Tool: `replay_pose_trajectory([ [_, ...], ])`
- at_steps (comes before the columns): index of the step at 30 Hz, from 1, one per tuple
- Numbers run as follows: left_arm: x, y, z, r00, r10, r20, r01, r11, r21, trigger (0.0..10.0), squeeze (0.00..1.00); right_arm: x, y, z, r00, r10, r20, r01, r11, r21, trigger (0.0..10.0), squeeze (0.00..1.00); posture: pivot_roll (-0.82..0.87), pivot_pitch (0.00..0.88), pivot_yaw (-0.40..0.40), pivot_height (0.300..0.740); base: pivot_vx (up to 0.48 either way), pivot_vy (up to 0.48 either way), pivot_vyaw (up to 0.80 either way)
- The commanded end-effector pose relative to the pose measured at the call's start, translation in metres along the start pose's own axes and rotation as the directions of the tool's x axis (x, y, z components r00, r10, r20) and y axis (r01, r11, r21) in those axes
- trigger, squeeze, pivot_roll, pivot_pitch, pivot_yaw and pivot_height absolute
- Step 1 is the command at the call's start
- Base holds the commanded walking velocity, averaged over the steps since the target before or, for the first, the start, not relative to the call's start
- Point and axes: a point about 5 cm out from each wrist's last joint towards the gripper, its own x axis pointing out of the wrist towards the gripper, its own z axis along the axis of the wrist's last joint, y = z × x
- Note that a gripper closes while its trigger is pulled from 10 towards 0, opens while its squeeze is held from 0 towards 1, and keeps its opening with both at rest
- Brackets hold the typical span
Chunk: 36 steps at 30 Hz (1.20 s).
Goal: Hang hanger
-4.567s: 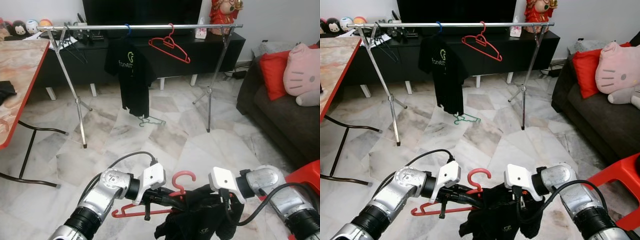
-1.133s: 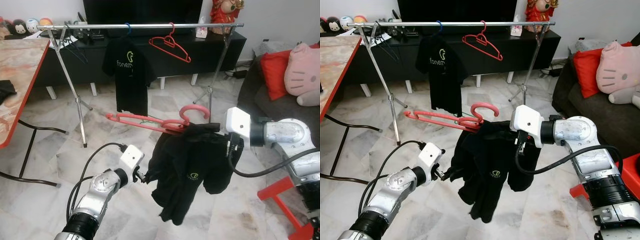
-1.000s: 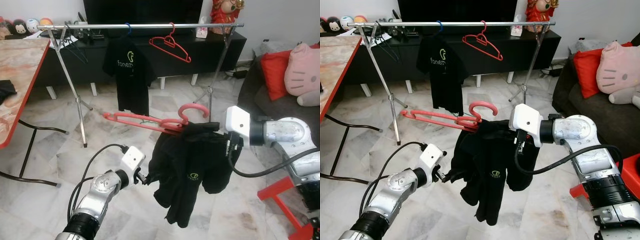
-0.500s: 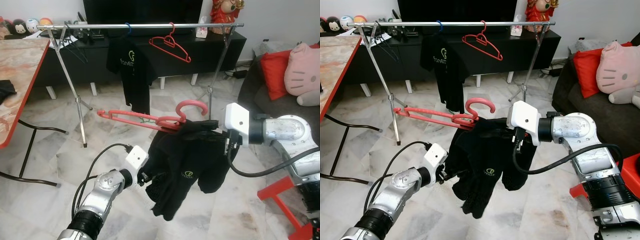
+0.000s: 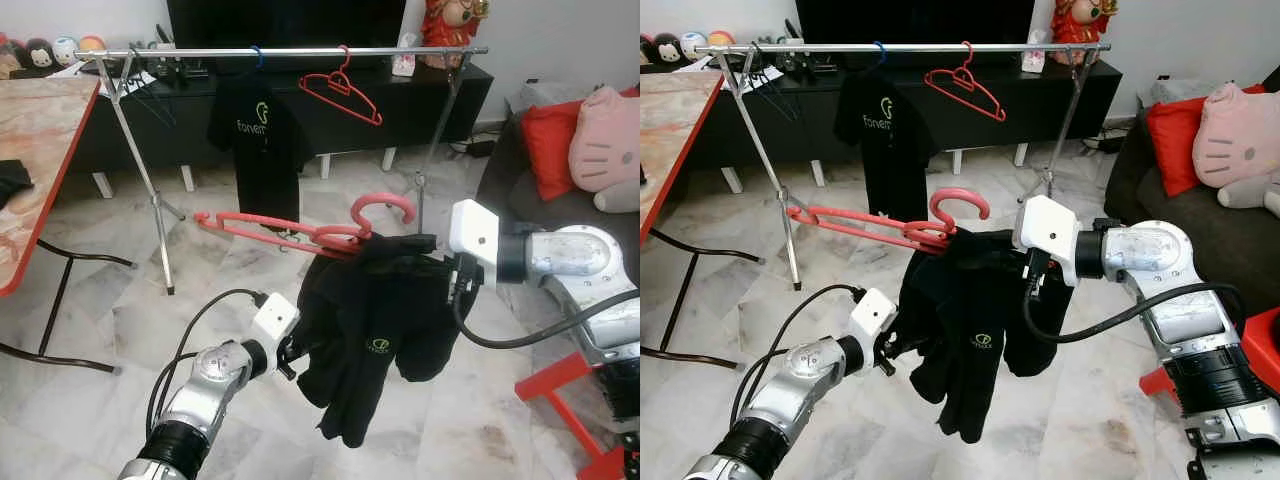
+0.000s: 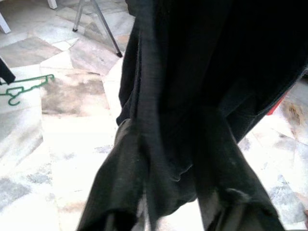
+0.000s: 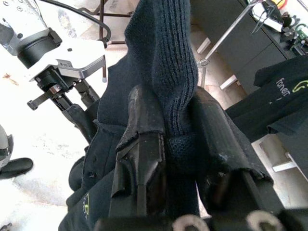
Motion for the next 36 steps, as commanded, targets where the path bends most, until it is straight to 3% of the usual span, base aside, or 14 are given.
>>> replay_pose_trajectory([
  [1,0.003,-0.002,0.004,1.000,-0.016,-0.008,0.016,1.000,0.022,0.0,0.00,-0.005,-0.008,0.012,0.998,-0.041,0.039,0.042,0.999,-0.032,0.0,0.00,-0.09,0.000,-0.093,0.740,0.000,0.000,0.00],
  [17,0.001,-0.001,0.002,1.000,-0.013,-0.025,0.014,0.999,0.029,0.0,0.00,-0.005,-0.009,0.010,0.998,-0.051,0.037,0.052,0.998,-0.024,0.0,0.00,-0.09,0.000,-0.092,0.740,0.000,0.000,0.00],
  [25,-0.006,0.021,-0.004,0.986,0.148,-0.072,-0.147,0.989,0.012,0.0,0.00,-0.004,-0.005,0.001,0.999,-0.051,0.019,0.052,0.999,-0.016,0.0,0.00,-0.09,0.000,-0.089,0.740,0.000,0.000,0.00],
  [31,-0.016,0.043,-0.012,0.937,0.327,-0.122,-0.329,0.944,0.003,0.0,0.00,-0.008,0.008,-0.020,1.000,0.004,-0.019,-0.004,1.000,0.028,0.0,0.00,-0.09,0.000,-0.090,0.740,0.000,0.000,0.00],
  [34,-0.023,0.056,-0.016,0.886,0.438,-0.152,-0.444,0.896,-0.005,0.0,0.00,-0.012,0.010,-0.031,0.999,0.006,-0.033,-0.004,0.998,0.060,0.0,0.00,-0.09,0.000,-0.090,0.740,0.000,0.000,0.00],
  [35,-0.028,0.064,-0.019,0.849,0.499,-0.174,-0.508,0.861,-0.008,0.0,0.00,-0.015,0.014,-0.039,0.999,0.029,-0.041,-0.025,0.996,0.091,0.0,0.00,-0.09,0.000,-0.090,0.740,0.000,0.000,0.00],
  [36,-0.031,0.067,-0.022,0.833,0.520,-0.190,-0.530,0.848,-0.003,0.0,0.00,-0.017,0.018,-0.044,0.998,0.053,-0.041,-0.048,0.992,0.113,0.0,0.00,-0.08,0.000,-0.090,0.740,0.000,0.000,0.00],
])
